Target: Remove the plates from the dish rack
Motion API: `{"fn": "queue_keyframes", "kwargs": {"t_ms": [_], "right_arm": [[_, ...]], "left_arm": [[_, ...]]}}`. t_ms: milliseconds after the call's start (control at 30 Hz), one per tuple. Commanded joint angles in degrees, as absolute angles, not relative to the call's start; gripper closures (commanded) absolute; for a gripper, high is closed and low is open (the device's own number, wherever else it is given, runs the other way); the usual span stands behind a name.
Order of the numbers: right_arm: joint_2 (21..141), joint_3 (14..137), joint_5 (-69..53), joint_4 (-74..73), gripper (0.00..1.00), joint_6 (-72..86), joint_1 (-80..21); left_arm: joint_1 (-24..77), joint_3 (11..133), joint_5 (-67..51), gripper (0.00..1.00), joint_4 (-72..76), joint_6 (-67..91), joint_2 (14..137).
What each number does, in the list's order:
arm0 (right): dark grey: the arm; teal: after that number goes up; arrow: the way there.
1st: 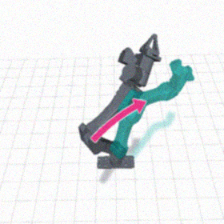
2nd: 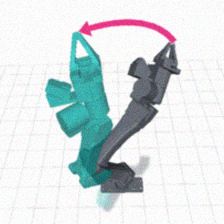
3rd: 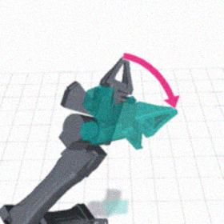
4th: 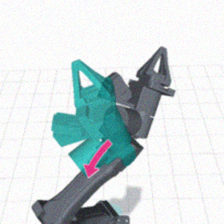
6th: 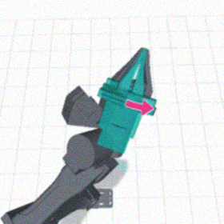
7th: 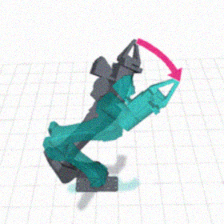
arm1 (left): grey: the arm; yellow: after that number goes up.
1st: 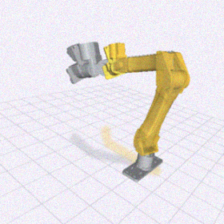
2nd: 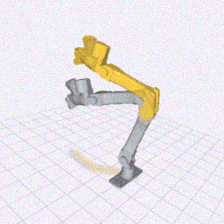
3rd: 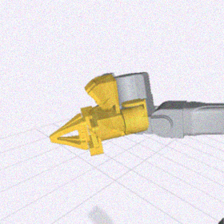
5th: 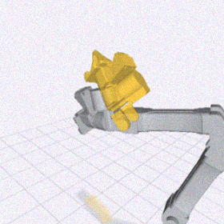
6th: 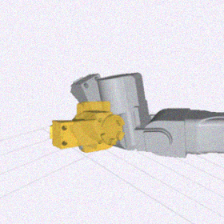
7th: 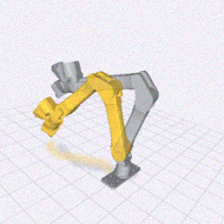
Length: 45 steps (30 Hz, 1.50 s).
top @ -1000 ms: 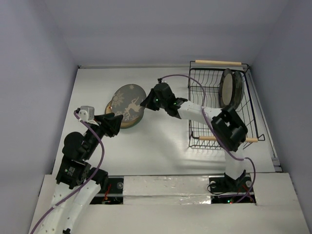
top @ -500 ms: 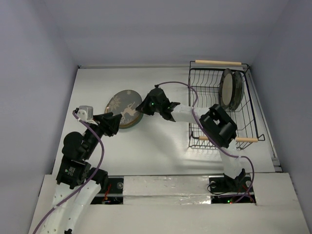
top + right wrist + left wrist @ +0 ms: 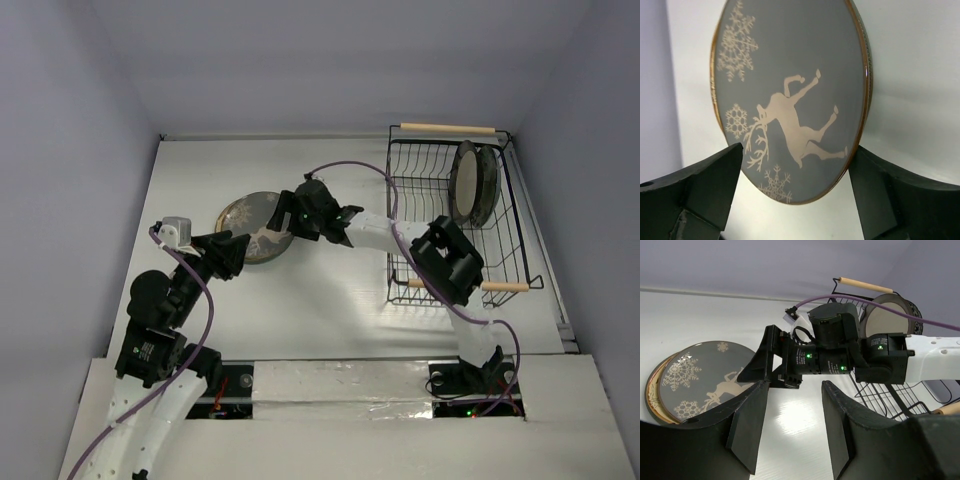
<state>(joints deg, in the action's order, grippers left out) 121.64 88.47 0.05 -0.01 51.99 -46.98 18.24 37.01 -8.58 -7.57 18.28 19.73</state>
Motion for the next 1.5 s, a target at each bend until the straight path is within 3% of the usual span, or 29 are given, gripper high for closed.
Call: {"fn": "queue_keyframes", "kwargs": {"t_ms": [0,300,433,500,533,567,667,767,833,900,933,967,1033,1067,1167,1233,1267,1333,1467], "right_arm": [[119.88,93.94,4.91,-6.31,0.1,45.19,-48.25],[114.18,91.15,10.98,-12.83,0.05,38.15,-48.25],[105.93,88.33,15.97,-15.29,0.14,33.94,-48.25],[99.78,86.58,20.02,-18.01,0.35,32.35,-48.25],[97.49,85.88,24.65,-19.06,0.57,30.86,-48.25],[95.12,85.09,27.13,-21.25,0.71,30.41,-47.29],[85.72,80.96,32.95,-25.03,1.0,28.05,-42.29],[78.33,76.3,35.77,-27.85,1.0,26.02,-33.07],[74.47,74.63,35.68,-28.82,1.0,24.7,-26.06],[72.96,73.57,36.47,-30.4,1.0,22.51,-22.52],[72.78,73.74,37.26,-31.02,0.96,21.72,-21.11],[73.56,74.78,39.88,-33.11,0.76,20.4,-19.09],[76.18,76.54,42.79,-35.14,0.49,18.03,-16.8],[77.33,76.55,43.67,-35.77,0.45,17.58,-16.09],[81.11,79.27,44.48,-36.91,0.43,15.47,-13.63],[84.63,81.29,43.25,-36.83,0.43,13.98,-11.43],[85.77,81.99,43.33,-37.0,0.44,13.8,-10.9],[88.5,83.31,42.89,-36.57,0.45,12.67,-9.59],[92.8,84.72,42.71,-34.64,0.47,11.17,-8.79]], "left_arm": [[17.93,39.02,-9.41,0.56,-4.92,18.37,19.69],[17.93,39.02,-9.75,0.56,-5.18,18.28,19.69],[17.93,39.02,-9.93,0.56,-5.1,18.28,19.78],[17.93,39.02,-10.11,0.56,-5.1,18.28,19.78],[17.93,39.02,-10.11,0.56,-5.1,18.28,19.86],[17.93,39.02,-10.11,0.56,-5.1,18.28,19.78],[17.93,39.02,-10.28,0.59,-5.19,18.28,19.51],[17.93,39.02,-10.46,0.71,-5.19,18.28,19.16],[17.93,39.02,-10.37,0.91,-5.27,18.28,18.9],[17.93,39.11,-9.93,1.0,-5.45,18.37,18.9],[17.93,39.11,-9.67,1.0,-5.62,18.37,18.9],[17.93,39.11,-9.15,1.0,-5.71,18.37,18.98],[18.45,39.11,-9.05,1.0,-5.89,18.37,18.9],[18.46,39.2,-9.14,1.0,-5.89,18.28,18.9],[18.46,39.2,-9.67,0.93,-5.8,18.28,18.63],[18.46,39.2,-9.93,0.75,-5.71,18.28,18.54],[18.46,39.2,-9.93,0.71,-5.71,18.19,18.54],[18.46,39.2,-10.02,0.66,-5.8,18.11,18.46],[18.98,39.29,-10.02,0.63,-5.8,18.11,18.54]]}}
